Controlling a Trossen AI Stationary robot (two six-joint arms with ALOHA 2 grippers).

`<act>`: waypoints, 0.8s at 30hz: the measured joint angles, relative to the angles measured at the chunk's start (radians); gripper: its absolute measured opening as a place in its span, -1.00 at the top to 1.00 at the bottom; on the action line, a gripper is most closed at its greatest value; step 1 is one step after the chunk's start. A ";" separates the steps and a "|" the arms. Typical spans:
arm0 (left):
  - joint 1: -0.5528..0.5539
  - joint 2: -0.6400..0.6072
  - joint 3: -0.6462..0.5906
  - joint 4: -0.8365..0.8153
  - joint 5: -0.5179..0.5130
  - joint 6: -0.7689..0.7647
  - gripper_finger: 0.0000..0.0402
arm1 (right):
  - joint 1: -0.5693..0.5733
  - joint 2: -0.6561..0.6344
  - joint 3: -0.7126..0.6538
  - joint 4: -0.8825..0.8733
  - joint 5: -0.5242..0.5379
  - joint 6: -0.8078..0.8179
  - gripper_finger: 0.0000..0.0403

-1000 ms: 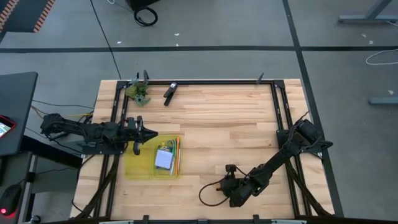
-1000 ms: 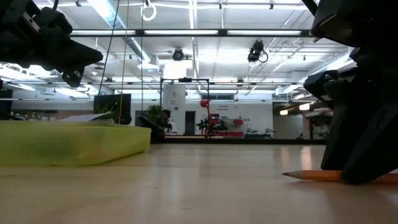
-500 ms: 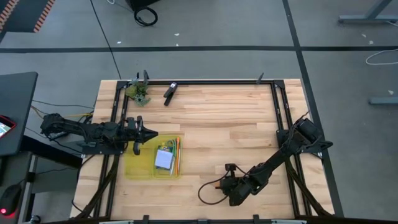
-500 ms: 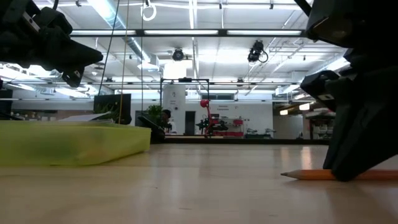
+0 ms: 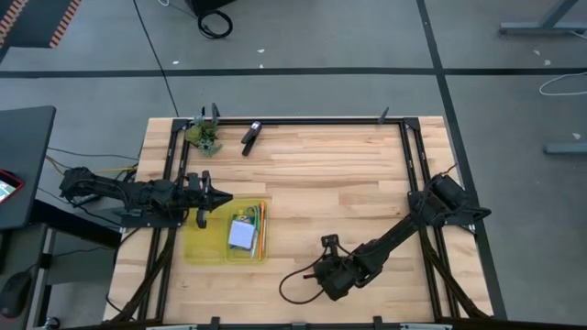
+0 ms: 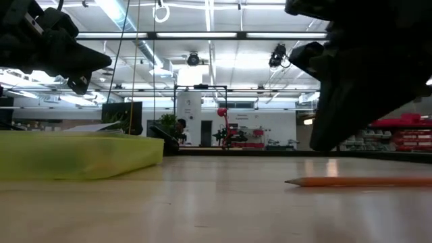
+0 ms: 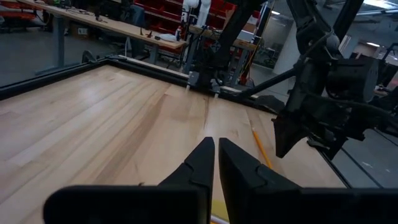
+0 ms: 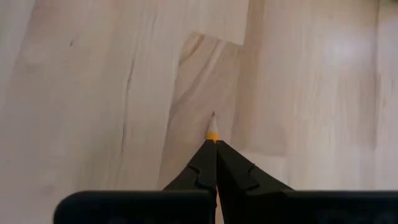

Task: Pack school essentials
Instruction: Put the orange pencil into the yellow pencil box

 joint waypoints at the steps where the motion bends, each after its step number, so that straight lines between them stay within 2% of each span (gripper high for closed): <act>1: 0.000 0.000 0.000 0.000 0.000 0.000 0.84 | -0.004 0.000 0.004 0.001 0.000 -0.010 0.96; 7: 0.000 0.000 0.000 0.000 0.000 0.000 0.80 | -0.022 -0.002 -0.006 0.008 -0.007 -0.018 0.96; 15: 0.000 0.000 0.000 0.000 0.000 0.000 0.83 | -0.026 -0.014 -0.075 -0.002 -0.010 0.050 0.95; 24: 0.000 0.000 0.000 0.000 0.000 0.000 0.84 | -0.018 -0.210 -0.287 0.104 -0.014 0.166 0.95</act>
